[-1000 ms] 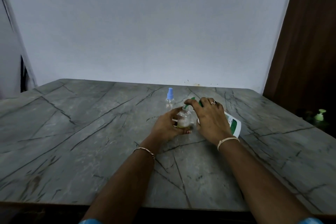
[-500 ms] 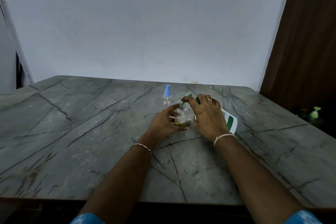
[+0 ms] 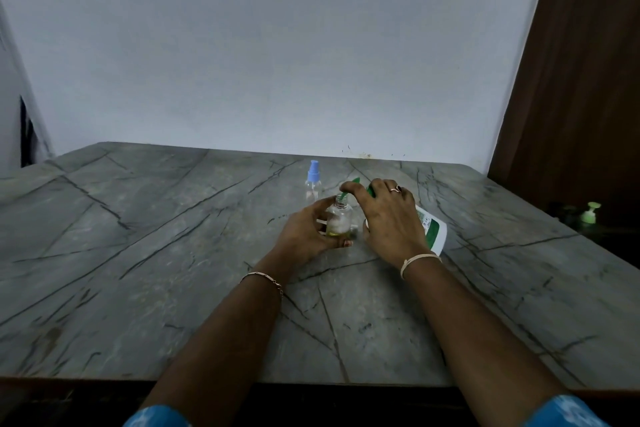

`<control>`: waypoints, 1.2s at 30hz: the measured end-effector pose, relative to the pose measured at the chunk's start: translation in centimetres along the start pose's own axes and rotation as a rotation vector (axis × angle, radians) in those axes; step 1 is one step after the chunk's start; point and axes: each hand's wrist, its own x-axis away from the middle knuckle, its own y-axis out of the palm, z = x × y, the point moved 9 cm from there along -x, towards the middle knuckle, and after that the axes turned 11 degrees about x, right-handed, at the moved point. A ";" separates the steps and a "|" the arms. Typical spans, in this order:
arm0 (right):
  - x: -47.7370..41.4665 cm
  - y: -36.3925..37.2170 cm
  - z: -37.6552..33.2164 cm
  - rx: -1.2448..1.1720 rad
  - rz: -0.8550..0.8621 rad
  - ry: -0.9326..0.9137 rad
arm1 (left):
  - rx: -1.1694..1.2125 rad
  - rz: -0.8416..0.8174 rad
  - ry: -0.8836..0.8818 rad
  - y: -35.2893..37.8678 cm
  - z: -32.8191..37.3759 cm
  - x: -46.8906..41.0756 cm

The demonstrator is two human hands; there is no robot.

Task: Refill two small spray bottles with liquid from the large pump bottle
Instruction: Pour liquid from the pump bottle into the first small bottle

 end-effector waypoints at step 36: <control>0.2 0.4 0.2 0.033 0.027 -0.024 | 0.012 -0.003 -0.013 0.1 -0.2 0.0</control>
